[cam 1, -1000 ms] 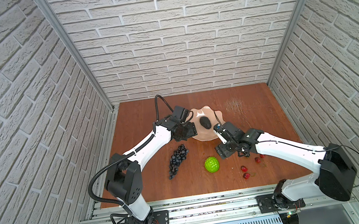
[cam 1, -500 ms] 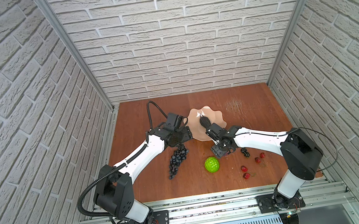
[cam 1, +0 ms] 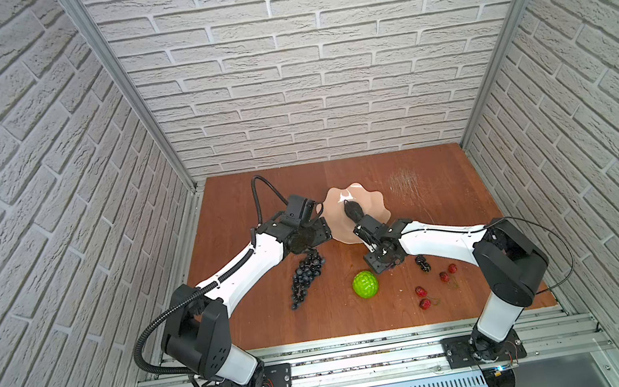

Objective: Place and organize the fake fruits in the fruit bowl
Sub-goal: 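Grasp the purple fruit beside the green fruit with the right gripper, then carry the purple fruit into the bowl beside the avocado and release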

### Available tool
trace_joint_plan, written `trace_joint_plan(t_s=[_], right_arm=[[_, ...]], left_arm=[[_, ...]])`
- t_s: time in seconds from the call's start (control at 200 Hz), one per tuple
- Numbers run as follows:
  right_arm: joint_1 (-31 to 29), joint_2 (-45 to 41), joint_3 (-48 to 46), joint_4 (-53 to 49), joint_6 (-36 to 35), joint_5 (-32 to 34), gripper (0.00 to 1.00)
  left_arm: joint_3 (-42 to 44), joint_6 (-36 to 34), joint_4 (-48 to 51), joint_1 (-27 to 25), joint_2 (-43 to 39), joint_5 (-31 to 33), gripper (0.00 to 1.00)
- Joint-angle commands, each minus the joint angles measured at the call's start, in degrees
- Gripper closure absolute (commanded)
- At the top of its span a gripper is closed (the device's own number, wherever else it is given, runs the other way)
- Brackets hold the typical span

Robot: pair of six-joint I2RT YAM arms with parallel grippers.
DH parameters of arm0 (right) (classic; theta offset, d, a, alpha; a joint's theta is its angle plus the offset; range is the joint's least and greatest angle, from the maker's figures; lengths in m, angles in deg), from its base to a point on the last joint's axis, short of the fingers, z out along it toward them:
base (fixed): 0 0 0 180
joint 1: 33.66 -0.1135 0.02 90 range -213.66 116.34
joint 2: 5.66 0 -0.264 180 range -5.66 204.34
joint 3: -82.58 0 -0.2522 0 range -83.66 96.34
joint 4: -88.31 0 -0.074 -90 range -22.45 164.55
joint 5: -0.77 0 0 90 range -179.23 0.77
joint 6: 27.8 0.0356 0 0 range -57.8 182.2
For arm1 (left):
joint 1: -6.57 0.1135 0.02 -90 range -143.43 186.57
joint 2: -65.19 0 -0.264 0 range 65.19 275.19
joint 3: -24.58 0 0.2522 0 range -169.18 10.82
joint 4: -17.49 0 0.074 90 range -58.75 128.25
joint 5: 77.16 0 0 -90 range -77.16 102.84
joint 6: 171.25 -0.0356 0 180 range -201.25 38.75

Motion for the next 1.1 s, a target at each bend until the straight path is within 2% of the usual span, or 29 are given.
trace_joint_plan(t_s=[0.0, 0.075, 0.355, 0.385, 0.42, 0.705, 0.86, 1.095], right_arm=[[0.04, -0.38, -0.99, 1.34, 0.26, -0.21, 0.44], [0.06, -1.15, -1.12, 0.93, 0.14, -0.17, 0.48], [0.51, -7.58, -3.02, -2.31, 0.03, -0.93, 0.51], [0.81, -8.95, -3.5, -2.62, 0.22, -1.61, 0.56], [1.26, -10.21, -3.78, -2.86, 0.29, -2.26, 0.58], [6.76, -16.21, 1.16, -7.24, -0.78, -8.66, 0.56], [10.55, -14.08, 10.43, -8.77, -2.9, -11.27, 0.55], [14.65, -3.17, 23.0, -6.37, -5.46, -11.17, 0.54]], left_arm=[[0.58, 0.5, -1.94, 0.22, -0.35, -0.25, 0.26], [0.5, 0.52, -1.96, 0.23, -0.35, -0.1, 0.26], [0.06, 0.43, -0.34, 0.18, -0.31, -0.12, 0.27], [0.13, 0.43, -0.13, 0.19, -0.44, -0.07, 0.27], [0.14, 0.46, -0.04, 0.16, -0.61, 0.06, 0.27], [0.32, 0.66, 1.43, 0.67, -1.91, 0.82, 0.27], [0.97, 0.25, 2.92, 1.43, -3.68, 1.53, 0.27], [2.6, 0.16, 3.91, 2.42, -5.28, 1.91, 0.27]])
